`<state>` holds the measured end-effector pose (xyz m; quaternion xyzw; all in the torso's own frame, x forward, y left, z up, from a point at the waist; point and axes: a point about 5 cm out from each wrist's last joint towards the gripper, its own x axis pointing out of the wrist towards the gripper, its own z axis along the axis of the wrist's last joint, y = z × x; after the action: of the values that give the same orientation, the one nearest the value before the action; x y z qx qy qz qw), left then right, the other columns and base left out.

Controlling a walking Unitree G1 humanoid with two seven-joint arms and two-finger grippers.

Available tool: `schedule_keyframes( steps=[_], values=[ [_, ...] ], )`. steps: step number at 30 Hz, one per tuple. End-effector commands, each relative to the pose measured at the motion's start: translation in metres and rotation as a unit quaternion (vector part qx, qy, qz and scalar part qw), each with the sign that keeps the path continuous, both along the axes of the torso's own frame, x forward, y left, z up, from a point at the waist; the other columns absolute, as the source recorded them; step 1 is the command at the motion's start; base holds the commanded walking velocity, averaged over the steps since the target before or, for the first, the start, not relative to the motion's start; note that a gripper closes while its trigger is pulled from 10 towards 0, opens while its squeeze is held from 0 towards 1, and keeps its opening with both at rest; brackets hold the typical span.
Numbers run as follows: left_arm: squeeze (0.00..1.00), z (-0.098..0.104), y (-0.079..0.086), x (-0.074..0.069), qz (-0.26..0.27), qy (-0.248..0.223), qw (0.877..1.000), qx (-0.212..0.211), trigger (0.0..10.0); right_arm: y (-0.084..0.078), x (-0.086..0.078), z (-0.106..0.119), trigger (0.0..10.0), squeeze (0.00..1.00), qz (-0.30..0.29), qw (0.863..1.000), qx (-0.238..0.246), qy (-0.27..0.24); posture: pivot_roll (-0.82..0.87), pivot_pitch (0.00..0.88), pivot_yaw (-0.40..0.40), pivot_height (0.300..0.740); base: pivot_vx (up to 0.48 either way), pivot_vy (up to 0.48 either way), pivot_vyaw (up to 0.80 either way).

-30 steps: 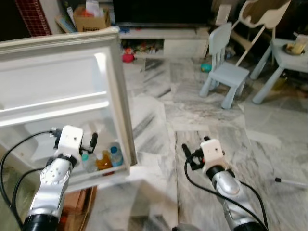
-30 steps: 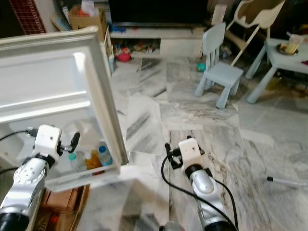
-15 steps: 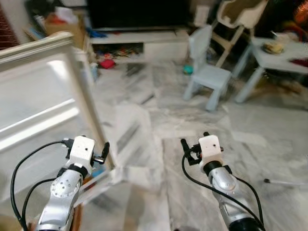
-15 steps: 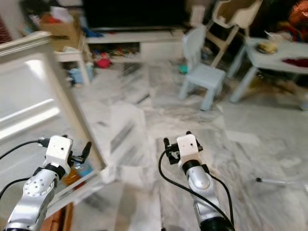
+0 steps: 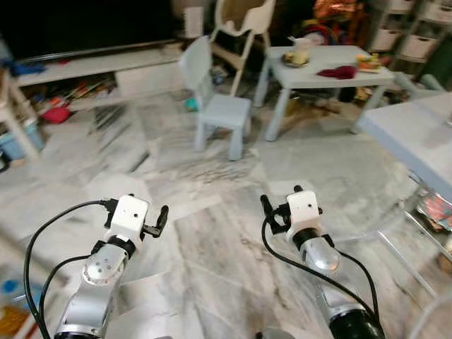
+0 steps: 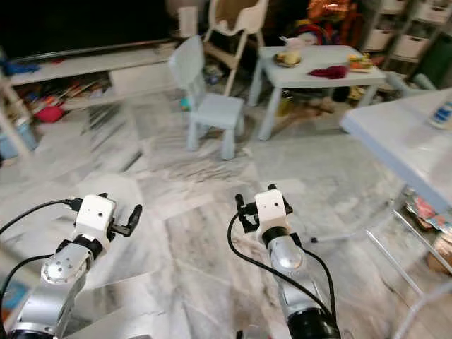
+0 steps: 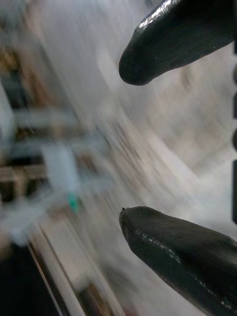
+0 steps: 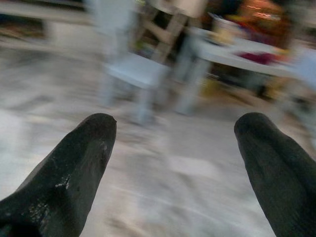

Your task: Restocking fridge

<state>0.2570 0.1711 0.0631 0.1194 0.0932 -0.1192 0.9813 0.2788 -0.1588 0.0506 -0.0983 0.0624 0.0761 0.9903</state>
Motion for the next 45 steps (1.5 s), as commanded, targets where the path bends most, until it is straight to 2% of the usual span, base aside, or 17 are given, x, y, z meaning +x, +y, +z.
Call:
schedule_keyframes(
  steps=[1,5,11,15,20,23,30,38,45],
  values=[
    [0.0,0.006,0.006,0.001,0.005,-0.011,1.0,0.008,10.0,-0.001,0.004,0.01,10.0,0.0,-0.01,1.0,0.007,-0.026,0.01,0.0,-0.004,0.74,0.39,-0.274,-0.8],
    [0.0,0.013,0.021,0.003,0.029,-0.024,0.999,0.002,10.0,-0.001,0.003,0.016,10.0,0.0,-0.002,0.999,0.007,-0.048,0.01,0.0,-0.002,0.74,0.464,0.0,-0.8],
    [0.0,0.017,0.034,0.007,0.046,-0.027,0.999,0.0,10.0,-0.006,0.004,0.019,10.0,0.0,-0.013,0.998,0.014,-0.054,0.0,0.0,-0.006,0.74,0.48,0.0,-0.31],
    [0.0,0.02,0.038,0.005,0.034,-0.022,0.999,-0.008,10.0,-0.006,0.002,0.021,10.0,0.0,-0.013,0.998,0.013,-0.06,0.0,0.0,-0.002,0.74,0.48,0.0,0.0],
    [0.0,0.024,0.046,0.001,0.06,-0.026,0.998,-0.023,10.0,-0.013,0.0,0.027,10.0,0.0,-0.03,0.997,0.012,-0.075,-0.01,0.0,0.005,0.74,0.459,0.0,0.0],
    [0.0,0.024,0.044,0.0,0.073,-0.034,0.996,-0.028,10.0,-0.017,-0.001,0.03,10.0,0.0,-0.038,0.996,0.012,-0.08,-0.01,0.0,0.003,0.74,0.413,0.091,0.0],
    [0.0,0.026,0.019,0.003,0.056,-0.057,0.995,-0.054,10.0,-0.014,-0.002,0.035,10.0,0.0,-0.035,0.996,0.01,-0.086,-0.02,0.0,-0.002,0.74,0.352,0.326,-0.23],
    [0.0,0.034,0.016,0.011,0.057,-0.078,0.993,-0.067,10.0,-0.011,0.0,0.039,10.0,0.0,-0.033,0.995,0.009,-0.092,-0.02,0.0,0.003,0.74,0.348,0.33,-0.8],
    [0.0,0.041,0.016,0.016,0.053,-0.097,0.993,-0.052,10.0,-0.008,0.0,0.042,10.0,0.0,-0.026,0.995,0.008,-0.096,-0.02,0.0,0.003,0.74,0.332,0.347,-0.56]
  ],
)
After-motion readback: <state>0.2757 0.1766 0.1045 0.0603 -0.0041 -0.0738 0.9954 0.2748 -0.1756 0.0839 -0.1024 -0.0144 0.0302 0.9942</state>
